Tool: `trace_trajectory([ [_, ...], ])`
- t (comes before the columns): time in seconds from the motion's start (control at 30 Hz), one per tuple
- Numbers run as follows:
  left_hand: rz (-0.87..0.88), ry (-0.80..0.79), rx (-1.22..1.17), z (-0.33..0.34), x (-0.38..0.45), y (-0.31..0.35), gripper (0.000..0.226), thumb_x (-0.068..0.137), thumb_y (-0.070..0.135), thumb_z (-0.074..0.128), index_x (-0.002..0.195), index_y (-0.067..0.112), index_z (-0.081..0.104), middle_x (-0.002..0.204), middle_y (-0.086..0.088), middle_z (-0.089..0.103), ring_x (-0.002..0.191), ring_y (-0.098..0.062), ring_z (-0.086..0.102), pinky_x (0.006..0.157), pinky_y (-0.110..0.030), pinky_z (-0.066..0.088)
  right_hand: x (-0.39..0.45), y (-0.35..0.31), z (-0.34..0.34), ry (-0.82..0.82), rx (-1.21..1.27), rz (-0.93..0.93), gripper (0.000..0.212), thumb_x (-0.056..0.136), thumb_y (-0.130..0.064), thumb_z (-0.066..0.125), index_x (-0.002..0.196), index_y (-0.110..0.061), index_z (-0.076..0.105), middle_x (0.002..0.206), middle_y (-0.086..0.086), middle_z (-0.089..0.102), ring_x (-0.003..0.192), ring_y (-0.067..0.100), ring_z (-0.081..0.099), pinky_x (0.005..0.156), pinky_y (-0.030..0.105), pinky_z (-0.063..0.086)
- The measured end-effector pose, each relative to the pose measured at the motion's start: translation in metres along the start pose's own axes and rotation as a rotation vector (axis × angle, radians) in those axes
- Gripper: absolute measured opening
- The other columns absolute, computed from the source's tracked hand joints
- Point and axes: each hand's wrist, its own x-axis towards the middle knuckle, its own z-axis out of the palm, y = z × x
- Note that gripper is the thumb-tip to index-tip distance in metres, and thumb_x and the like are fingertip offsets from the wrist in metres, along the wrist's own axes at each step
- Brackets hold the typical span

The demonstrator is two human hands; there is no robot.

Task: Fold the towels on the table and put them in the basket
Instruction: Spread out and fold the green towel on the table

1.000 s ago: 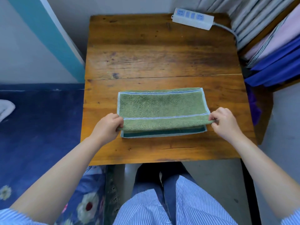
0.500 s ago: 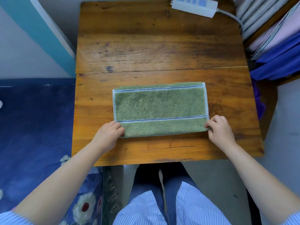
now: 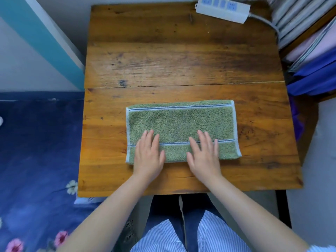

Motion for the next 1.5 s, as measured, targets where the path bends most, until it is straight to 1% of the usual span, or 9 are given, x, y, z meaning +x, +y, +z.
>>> trace_trajectory([
  [0.07,-0.044,-0.095,0.05,0.013,0.002,0.005,0.061,0.083,0.044,0.032,0.117,0.002,0.06,0.123,-0.021,0.061,0.12,-0.037,0.052,0.1,-0.047,0.035,0.008,-0.009,0.008,-0.098,-0.06,0.014,0.053,0.077,-0.04,0.035,0.117,-0.017,0.06,0.128,0.018,0.057,0.124,0.034,0.04,0.093,0.058,0.025],
  [0.2,-0.07,-0.128,0.068,0.031,-0.001,-0.003,0.068,0.094,0.054,0.0,0.128,0.009,0.038,0.131,-0.02,0.055,0.126,-0.03,0.03,0.106,-0.043,0.013,0.008,0.002,0.018,-0.196,-0.081,0.016,0.056,0.078,-0.048,0.032,0.126,-0.023,0.047,0.132,0.015,0.055,0.126,0.032,0.039,0.106,0.054,0.023],
  [0.37,-0.072,-0.057,0.016,0.02,0.007,-0.005,0.063,0.096,0.048,-0.002,0.125,0.012,0.04,0.126,-0.018,0.06,0.123,-0.028,0.033,0.098,-0.046,0.022,0.014,0.001,0.01,-0.15,0.008,0.0,0.054,0.082,-0.041,0.031,0.13,-0.018,0.041,0.134,0.018,0.052,0.128,0.032,0.03,0.101,0.056,0.024],
  [0.53,-0.007,0.002,0.009,-0.007,0.056,-0.01,0.054,0.088,0.034,0.028,0.12,0.003,0.06,0.126,-0.018,0.06,0.119,-0.04,0.054,0.088,-0.057,0.046,0.065,0.0,-0.013,-0.215,0.155,-0.066,0.083,0.071,-0.048,-0.009,0.147,-0.021,0.013,0.157,0.006,0.0,0.145,0.026,-0.005,0.106,0.039,-0.016],
  [0.7,-0.107,-0.082,-0.032,-0.011,0.089,-0.022,0.082,0.079,0.056,-0.001,0.148,0.015,0.014,0.158,-0.003,0.008,0.146,-0.027,-0.001,0.118,-0.04,0.001,0.1,0.004,-0.007,-0.262,0.001,-0.178,0.084,0.067,-0.05,-0.018,0.146,-0.031,0.003,0.157,-0.003,-0.007,0.144,0.019,-0.01,0.106,0.034,-0.018],
  [0.83,-0.275,-0.072,-0.041,-0.01,0.092,-0.04,0.066,0.096,0.051,0.025,0.149,0.018,0.006,0.158,-0.002,-0.002,0.145,-0.028,-0.01,0.117,-0.041,-0.004,0.103,0.041,-0.006,-0.246,0.0,-0.019,0.079,0.071,-0.056,-0.016,0.145,-0.032,-0.003,0.152,-0.008,-0.017,0.141,0.014,-0.018,0.11,0.033,-0.018],
  [1.2,-0.349,-0.131,-0.027,-0.022,0.09,-0.043,0.07,0.095,0.049,0.027,0.149,0.01,0.003,0.158,-0.007,-0.007,0.145,-0.027,-0.013,0.116,-0.046,-0.005,0.078,0.093,-0.011,-0.149,0.238,0.432,0.071,0.081,-0.044,0.013,0.147,-0.017,0.01,0.157,0.005,0.005,0.145,0.024,-0.002,0.116,0.046,-0.002],
  [1.37,-0.176,-0.057,0.016,-0.041,0.107,-0.018,0.067,0.096,0.039,0.035,0.147,0.003,0.012,0.157,-0.011,0.004,0.146,-0.026,-0.005,0.117,-0.042,-0.003,0.033,0.074,-0.017,-0.128,0.269,0.569,0.059,0.092,-0.036,0.029,0.143,-0.007,0.024,0.152,0.009,0.026,0.143,0.024,0.014,0.113,0.054,-0.003],
  [1.5,0.096,-0.098,0.0,-0.049,0.139,0.025,0.053,0.096,0.03,0.038,0.139,0.001,0.034,0.146,-0.016,0.037,0.136,-0.028,0.03,0.11,-0.037,0.024,0.002,0.056,-0.021,-0.213,0.264,0.644,0.057,0.092,-0.028,0.045,0.143,-0.01,0.024,0.146,0.006,0.034,0.135,0.025,0.03,0.11,0.046,0.02],
])
